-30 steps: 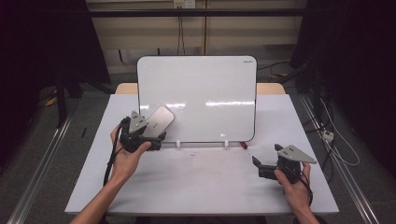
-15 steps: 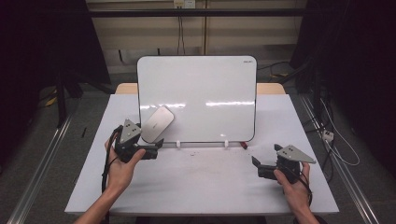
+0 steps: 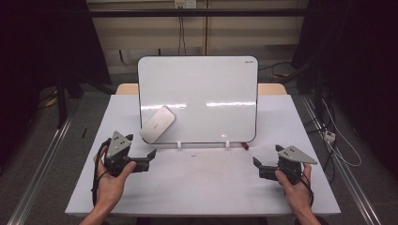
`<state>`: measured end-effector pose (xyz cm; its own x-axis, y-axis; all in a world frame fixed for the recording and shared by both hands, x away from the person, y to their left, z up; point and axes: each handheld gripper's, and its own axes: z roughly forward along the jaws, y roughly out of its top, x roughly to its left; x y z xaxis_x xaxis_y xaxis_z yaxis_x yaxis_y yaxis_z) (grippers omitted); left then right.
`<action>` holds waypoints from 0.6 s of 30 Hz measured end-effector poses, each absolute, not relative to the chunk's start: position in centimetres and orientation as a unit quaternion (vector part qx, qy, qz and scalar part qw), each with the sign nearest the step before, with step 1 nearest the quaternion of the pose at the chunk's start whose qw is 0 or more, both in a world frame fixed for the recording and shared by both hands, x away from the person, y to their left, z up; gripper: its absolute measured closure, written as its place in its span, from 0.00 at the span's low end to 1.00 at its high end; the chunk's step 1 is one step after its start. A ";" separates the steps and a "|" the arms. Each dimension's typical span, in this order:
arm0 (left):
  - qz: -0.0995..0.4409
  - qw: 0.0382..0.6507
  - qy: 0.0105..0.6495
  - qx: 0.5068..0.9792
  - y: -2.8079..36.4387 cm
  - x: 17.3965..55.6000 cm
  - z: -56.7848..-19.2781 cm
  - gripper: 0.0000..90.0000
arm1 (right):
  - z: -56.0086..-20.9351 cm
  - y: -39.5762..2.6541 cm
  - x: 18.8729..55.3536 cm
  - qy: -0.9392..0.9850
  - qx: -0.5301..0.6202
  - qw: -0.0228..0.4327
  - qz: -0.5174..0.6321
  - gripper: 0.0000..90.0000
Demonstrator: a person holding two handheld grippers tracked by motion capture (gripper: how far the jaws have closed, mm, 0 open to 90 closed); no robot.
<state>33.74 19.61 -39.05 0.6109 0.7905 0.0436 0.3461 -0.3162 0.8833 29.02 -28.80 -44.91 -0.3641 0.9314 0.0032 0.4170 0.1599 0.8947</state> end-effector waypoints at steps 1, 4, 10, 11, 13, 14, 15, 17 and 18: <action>0.244 0.454 0.373 0.772 19.8 33.7 -39.2 0.06 | -44.9 -28.8 29.0 0.702 0.480 0.296 0.435 0.04; 0.244 0.449 0.384 0.769 20.7 33.5 -39.7 0.06 | -44.9 -28.8 29.0 0.703 0.480 0.295 0.434 0.04; 0.254 0.440 0.389 0.769 21.5 32.9 -40.5 0.05 | -44.9 -28.7 29.1 0.703 0.481 0.295 0.433 0.04; 0.256 0.436 0.386 0.771 21.7 32.8 -40.6 0.05 | -44.9 -28.8 29.1 0.703 0.481 0.295 0.433 0.04; 0.262 0.434 0.388 0.770 21.9 32.5 -41.0 0.05 | -44.9 -28.7 29.0 0.704 0.481 0.294 0.433 0.04; 0.264 0.429 0.387 0.772 22.0 32.4 -41.2 0.05 | -44.9 -28.7 29.0 0.704 0.480 0.294 0.433 0.04; 0.267 0.427 0.390 0.771 22.1 32.3 -41.4 0.05 | -45.0 -28.8 29.0 0.704 0.480 0.295 0.433 0.05; 0.265 0.430 0.394 0.768 22.3 32.1 -41.9 0.05 | -45.0 -28.8 29.0 0.703 0.482 0.294 0.432 0.04; 0.263 0.434 0.396 0.765 22.3 32.0 -42.0 0.05 | -45.0 -28.9 29.0 0.703 0.482 0.295 0.432 0.05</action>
<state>32.00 22.28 -42.03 0.5476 0.8346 0.0594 0.3778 -0.3100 0.8724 29.03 -28.88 -45.02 -0.3608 0.9327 0.0022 0.4239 0.1619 0.8911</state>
